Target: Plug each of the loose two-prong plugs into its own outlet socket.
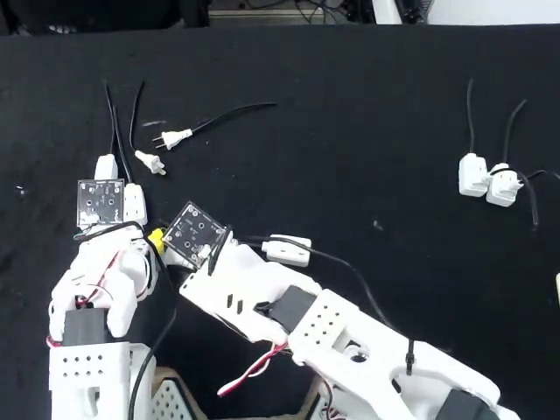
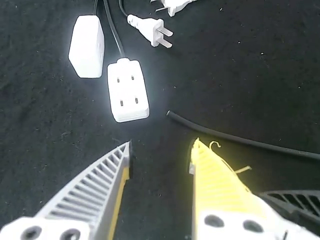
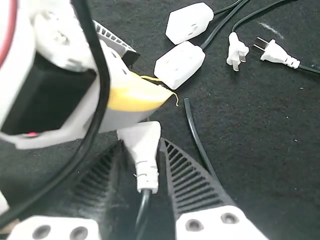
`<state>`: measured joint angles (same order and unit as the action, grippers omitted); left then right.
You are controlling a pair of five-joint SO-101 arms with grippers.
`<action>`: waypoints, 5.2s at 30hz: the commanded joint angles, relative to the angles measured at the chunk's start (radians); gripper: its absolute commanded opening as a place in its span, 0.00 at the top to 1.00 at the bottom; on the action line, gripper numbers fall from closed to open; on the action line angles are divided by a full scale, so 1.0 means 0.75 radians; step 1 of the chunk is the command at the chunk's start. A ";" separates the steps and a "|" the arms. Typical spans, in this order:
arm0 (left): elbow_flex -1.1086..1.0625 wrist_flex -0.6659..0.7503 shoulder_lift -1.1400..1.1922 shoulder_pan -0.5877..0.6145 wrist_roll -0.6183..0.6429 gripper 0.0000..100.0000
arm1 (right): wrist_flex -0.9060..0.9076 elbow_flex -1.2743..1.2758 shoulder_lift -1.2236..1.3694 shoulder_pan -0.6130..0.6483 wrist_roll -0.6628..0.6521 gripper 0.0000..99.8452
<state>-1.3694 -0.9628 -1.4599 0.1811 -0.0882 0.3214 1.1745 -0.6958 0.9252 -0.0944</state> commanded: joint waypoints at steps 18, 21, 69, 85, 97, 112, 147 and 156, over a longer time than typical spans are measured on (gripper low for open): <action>-0.011 0.008 0.008 -0.087 -0.006 0.80 | 0.000 -0.083 -0.081 -0.023 0.131 0.99; -0.028 0.010 0.008 -0.087 -0.008 0.80 | 0.000 -0.087 -0.083 -0.027 0.133 0.99; 0.161 -0.104 0.008 0.273 0.043 0.80 | 0.722 -0.433 0.465 -0.174 -0.820 0.87; 0.163 -0.106 0.008 0.273 0.043 0.80 | 0.827 -0.625 0.830 -0.182 -1.095 0.99; 0.163 -0.106 0.008 0.273 0.043 0.80 | 0.788 -0.425 0.605 -0.174 -0.888 0.92; 0.165 -0.106 0.008 0.273 0.043 0.80 | 0.781 -0.414 0.607 -0.106 -1.074 0.79; 0.165 -0.094 0.006 0.220 0.149 0.80 | 0.585 -0.310 0.081 -0.278 -0.407 0.99; 0.177 0.031 0.006 -0.132 0.284 0.80 | 0.092 -0.163 0.187 -0.250 -0.221 0.99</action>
<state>-1.2958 -1.0073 -1.4461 0.1765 0.0729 0.4795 1.0549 -0.5792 0.7227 -0.2954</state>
